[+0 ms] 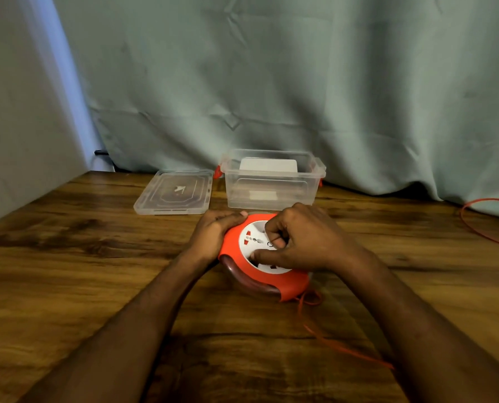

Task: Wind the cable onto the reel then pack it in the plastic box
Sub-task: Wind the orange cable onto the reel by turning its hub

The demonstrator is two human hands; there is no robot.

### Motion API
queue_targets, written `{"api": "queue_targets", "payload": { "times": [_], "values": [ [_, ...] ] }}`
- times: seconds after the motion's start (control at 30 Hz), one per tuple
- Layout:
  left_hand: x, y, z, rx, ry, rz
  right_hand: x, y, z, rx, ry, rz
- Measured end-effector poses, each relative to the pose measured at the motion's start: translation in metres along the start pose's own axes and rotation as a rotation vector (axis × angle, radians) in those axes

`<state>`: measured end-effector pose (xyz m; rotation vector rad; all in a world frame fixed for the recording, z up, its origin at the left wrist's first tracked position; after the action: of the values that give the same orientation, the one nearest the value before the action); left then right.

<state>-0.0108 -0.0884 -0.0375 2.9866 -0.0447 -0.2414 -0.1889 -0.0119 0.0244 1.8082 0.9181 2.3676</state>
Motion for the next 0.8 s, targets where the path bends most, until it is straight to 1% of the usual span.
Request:
{"api": "queue_targets", "payload": {
  "times": [0.17,0.23,0.33,0.37,0.4,0.47,0.5,0.53,0.57,0.63,0.7,0.77,0.8],
  "values": [
    [0.002,0.000,-0.002,-0.012,0.014,-0.012,-0.002,0.000,-0.005,0.010,0.007,-0.028],
    [0.003,0.002,0.000,-0.016,0.006,-0.070,-0.005,0.001,-0.009,0.001,0.003,-0.097],
    [0.010,0.007,0.002,-0.034,0.026,-0.201,-0.002,0.003,-0.020,-0.041,0.005,-0.213],
    [0.013,0.009,0.001,-0.048,0.053,-0.234,0.001,0.003,-0.025,-0.065,0.033,-0.197],
    [0.016,0.010,0.001,-0.069,0.075,-0.266,0.006,0.002,-0.030,-0.092,0.076,-0.122],
    [0.020,0.012,-0.001,-0.084,0.077,-0.337,0.012,-0.002,-0.036,-0.163,0.154,0.174],
    [0.021,0.012,-0.001,-0.081,0.078,-0.364,0.011,-0.004,-0.038,-0.186,0.145,0.318],
    [0.022,0.012,-0.002,-0.082,0.086,-0.370,0.009,-0.006,-0.039,-0.193,0.125,0.413],
    [0.021,0.012,-0.001,-0.081,0.097,-0.367,0.007,-0.007,-0.039,-0.188,0.139,0.463],
    [0.021,0.012,-0.001,-0.072,0.118,-0.356,0.003,-0.006,-0.038,-0.185,0.251,0.497],
    [0.022,0.012,0.000,-0.060,0.128,-0.350,0.008,-0.005,-0.038,-0.233,0.304,0.468],
    [0.021,0.013,-0.001,-0.054,0.126,-0.358,0.012,-0.002,-0.042,-0.271,0.276,0.361],
    [0.021,0.012,-0.002,-0.048,0.120,-0.360,0.014,-0.001,-0.046,-0.269,0.206,0.267]
  ]
}}
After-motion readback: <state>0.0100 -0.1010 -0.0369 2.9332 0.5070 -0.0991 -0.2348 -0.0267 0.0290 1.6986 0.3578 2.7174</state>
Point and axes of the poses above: each hand's wrist, its own y-axis towards the middle knuckle, its own x-axis out of the back of the hand, z = x × y, the point moved 1 cm from there along y, towards the middle knuckle, and after that the axes turned 11 degrees about -z, right-handed, at the moved point
